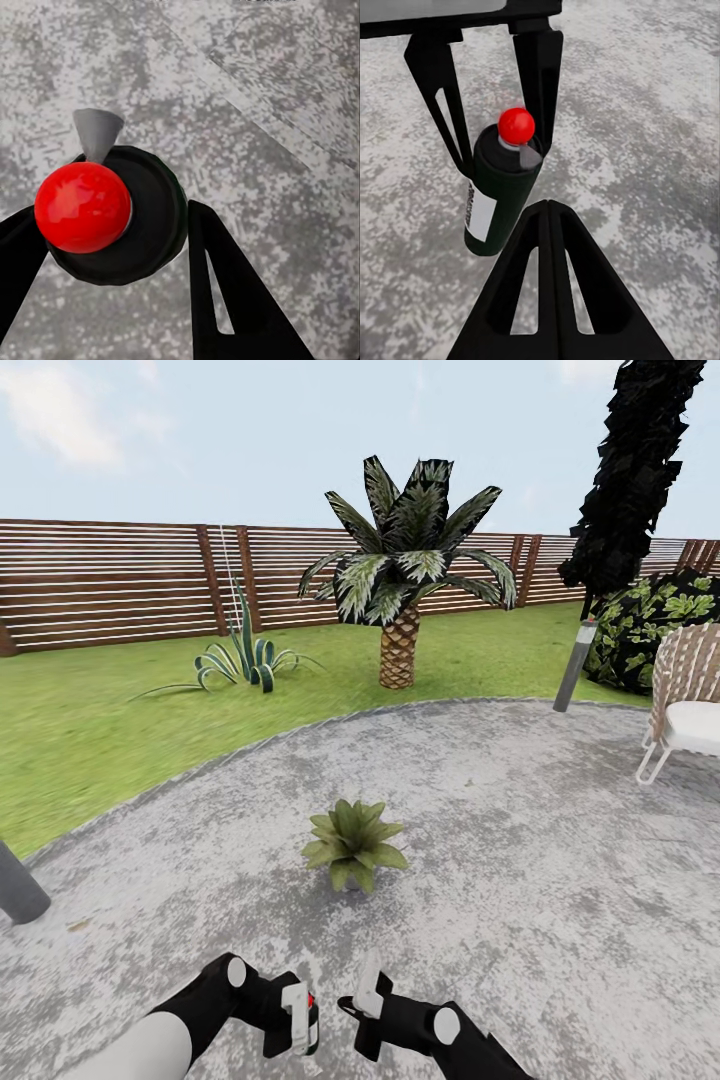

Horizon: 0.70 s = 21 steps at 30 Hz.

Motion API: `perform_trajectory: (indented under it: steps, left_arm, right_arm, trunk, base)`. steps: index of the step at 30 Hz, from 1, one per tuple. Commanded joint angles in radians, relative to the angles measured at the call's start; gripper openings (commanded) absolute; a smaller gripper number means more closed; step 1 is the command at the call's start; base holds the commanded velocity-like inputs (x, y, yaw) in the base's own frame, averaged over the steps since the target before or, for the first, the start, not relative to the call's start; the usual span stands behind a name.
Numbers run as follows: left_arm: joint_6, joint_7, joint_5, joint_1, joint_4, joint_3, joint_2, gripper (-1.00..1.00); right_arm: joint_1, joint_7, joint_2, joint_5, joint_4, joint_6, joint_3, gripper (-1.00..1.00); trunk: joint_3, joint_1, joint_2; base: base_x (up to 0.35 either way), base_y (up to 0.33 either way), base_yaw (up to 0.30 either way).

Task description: Pick up the pesticide atomizer in the garden and spray insectifuge to fully cover both potted plants in the garden.

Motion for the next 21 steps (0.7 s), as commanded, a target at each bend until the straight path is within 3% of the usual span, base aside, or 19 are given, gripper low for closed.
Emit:
perform_trajectory:
  steps: [1,21]
  left_arm:
    - [-0.006,-0.001,-0.004,0.001,-0.001,-0.002,0.000,-1.00]
    - [-0.032,-0.021,-0.001,-0.002,0.008,-0.002,-0.009,-1.00]
  right_arm:
    - [0.000,-0.001,0.001,0.010,-0.001,-0.006,-0.001,-1.00]
    - [0.000,-0.001,0.001,0.010,0.001,-0.006,-0.001,-1.00]
  trunk:
    - [-0.001,0.000,0.000]
    - [-0.001,0.000,0.000]
  base:
    - [0.000,0.000,0.000]
    - [0.000,0.000,0.000]
